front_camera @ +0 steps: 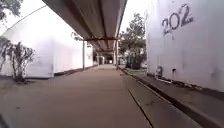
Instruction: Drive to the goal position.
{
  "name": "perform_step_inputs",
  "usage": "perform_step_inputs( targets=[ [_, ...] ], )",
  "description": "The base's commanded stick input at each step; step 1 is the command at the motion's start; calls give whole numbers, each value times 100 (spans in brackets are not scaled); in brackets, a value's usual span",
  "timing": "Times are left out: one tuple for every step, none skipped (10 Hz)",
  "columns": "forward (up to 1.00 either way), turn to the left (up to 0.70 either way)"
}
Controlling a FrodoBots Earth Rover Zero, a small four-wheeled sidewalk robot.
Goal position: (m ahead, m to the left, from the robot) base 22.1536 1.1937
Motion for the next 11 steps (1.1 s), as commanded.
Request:
perform_step_inputs(
  targets=[
    [66,0],
    [66,0],
    [66,0],
    [66,0],
    [66,0],
    [66,0],
    [66,0],
    [66,0],
    [66,0],
    [66,0],
    [66,0]
  ],
)
